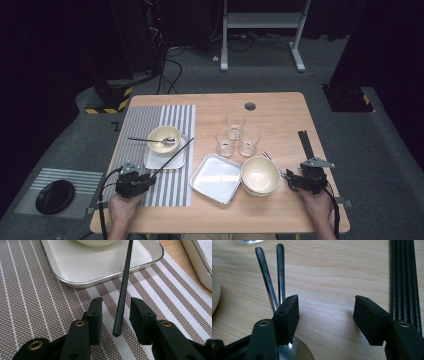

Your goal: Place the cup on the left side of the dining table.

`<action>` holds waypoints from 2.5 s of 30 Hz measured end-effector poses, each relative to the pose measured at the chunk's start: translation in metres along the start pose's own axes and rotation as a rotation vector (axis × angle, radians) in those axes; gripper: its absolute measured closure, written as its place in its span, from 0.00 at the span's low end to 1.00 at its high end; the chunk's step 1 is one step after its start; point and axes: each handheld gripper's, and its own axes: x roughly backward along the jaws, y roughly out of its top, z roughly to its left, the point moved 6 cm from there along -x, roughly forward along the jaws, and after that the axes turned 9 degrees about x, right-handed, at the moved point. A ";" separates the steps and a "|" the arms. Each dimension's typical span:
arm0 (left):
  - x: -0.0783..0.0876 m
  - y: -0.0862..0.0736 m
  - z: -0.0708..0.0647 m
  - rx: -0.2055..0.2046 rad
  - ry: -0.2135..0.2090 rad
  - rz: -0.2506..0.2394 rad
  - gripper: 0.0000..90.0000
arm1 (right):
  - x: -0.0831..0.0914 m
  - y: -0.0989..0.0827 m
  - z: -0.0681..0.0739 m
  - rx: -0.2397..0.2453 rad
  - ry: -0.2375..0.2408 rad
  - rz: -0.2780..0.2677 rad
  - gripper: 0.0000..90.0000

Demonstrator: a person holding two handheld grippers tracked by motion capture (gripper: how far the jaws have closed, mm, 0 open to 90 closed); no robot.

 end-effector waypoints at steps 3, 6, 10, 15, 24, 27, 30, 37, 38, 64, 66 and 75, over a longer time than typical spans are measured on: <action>0.002 0.001 -0.001 0.000 0.000 -0.015 0.67 | 0.000 0.000 0.000 0.000 0.000 0.000 0.42; 0.005 0.002 -0.004 -0.001 0.005 -0.030 0.65 | 0.000 0.000 0.000 0.001 -0.001 -0.001 0.42; 0.006 0.005 -0.007 -0.007 0.002 -0.048 0.63 | 0.000 0.000 0.000 0.000 0.000 0.000 0.42; 0.010 0.011 -0.014 -0.037 -0.007 -0.071 0.62 | 0.000 0.000 0.000 0.001 0.000 -0.001 0.41; 0.010 0.017 -0.032 -0.051 -0.033 -0.111 0.60 | 0.000 0.000 0.000 -0.002 0.001 0.001 0.41; 0.010 0.019 -0.037 -0.059 -0.044 -0.116 0.60 | 0.000 0.000 0.000 0.000 0.001 0.000 0.41; 0.009 0.021 -0.042 -0.062 -0.052 -0.120 0.60 | 0.000 0.000 0.000 -0.002 0.001 0.001 0.41; 0.004 0.022 -0.055 -0.085 -0.078 -0.113 0.58 | 0.000 0.000 0.000 0.000 0.001 0.000 0.41; 0.003 0.022 -0.057 -0.091 -0.082 -0.110 0.58 | 0.000 0.000 0.000 0.000 0.001 0.000 0.41; -0.019 0.020 -0.081 -0.087 -0.125 -0.106 0.55 | 0.000 0.000 0.000 0.000 0.001 0.000 0.41; -0.019 0.019 -0.082 -0.088 -0.125 -0.105 0.55 | 0.000 0.000 0.000 0.000 0.001 0.000 0.41; -0.024 0.017 -0.084 -0.098 -0.111 -0.107 0.54 | 0.000 0.000 0.000 -0.002 0.001 0.001 0.41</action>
